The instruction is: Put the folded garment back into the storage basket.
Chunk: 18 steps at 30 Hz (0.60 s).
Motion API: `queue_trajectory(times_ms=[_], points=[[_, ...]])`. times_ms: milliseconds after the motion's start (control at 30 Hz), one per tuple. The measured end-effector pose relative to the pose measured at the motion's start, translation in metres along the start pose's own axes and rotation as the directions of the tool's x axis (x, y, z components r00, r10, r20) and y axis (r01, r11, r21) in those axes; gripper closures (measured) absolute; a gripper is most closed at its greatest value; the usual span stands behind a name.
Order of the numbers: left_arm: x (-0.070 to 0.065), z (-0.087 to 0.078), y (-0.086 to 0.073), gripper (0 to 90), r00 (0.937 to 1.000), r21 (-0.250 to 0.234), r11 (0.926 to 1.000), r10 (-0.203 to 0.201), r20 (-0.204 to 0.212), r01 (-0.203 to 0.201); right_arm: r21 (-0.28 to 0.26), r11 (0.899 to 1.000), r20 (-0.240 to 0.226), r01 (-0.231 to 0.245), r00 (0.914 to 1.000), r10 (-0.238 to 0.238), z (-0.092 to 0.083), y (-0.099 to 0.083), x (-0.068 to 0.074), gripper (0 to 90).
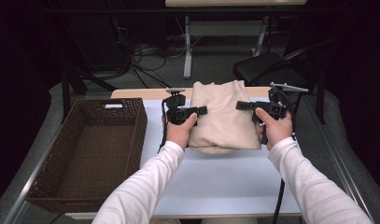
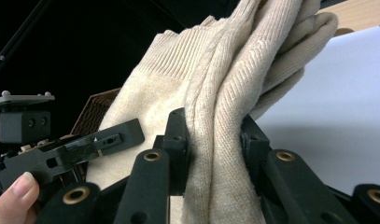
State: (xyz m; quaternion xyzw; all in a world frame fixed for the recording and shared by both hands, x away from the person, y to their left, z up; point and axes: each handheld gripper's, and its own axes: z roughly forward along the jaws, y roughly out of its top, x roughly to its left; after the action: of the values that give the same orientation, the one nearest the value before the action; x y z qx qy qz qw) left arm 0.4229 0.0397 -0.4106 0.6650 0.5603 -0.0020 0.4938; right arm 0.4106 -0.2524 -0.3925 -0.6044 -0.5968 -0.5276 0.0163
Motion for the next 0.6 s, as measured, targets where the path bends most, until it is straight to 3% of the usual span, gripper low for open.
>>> queue_trajectory(times_ms=[400, 600], points=[[-0.013, -0.019, 0.01, 57.7, 0.9998, -0.027, 0.9994, 0.02, 0.001, -0.02, -0.017, 0.999, -0.014, 0.041, 0.9991, -0.041, -0.013, 0.009, 0.02, 70.7], [-0.013, -0.023, 0.012, 57.8, 0.9998, -0.027, 0.9994, 0.021, -0.001, -0.021, -0.02, 0.998, -0.017, 0.052, 0.9985, -0.053, -0.014, 0.01, 0.025, 70.7]])
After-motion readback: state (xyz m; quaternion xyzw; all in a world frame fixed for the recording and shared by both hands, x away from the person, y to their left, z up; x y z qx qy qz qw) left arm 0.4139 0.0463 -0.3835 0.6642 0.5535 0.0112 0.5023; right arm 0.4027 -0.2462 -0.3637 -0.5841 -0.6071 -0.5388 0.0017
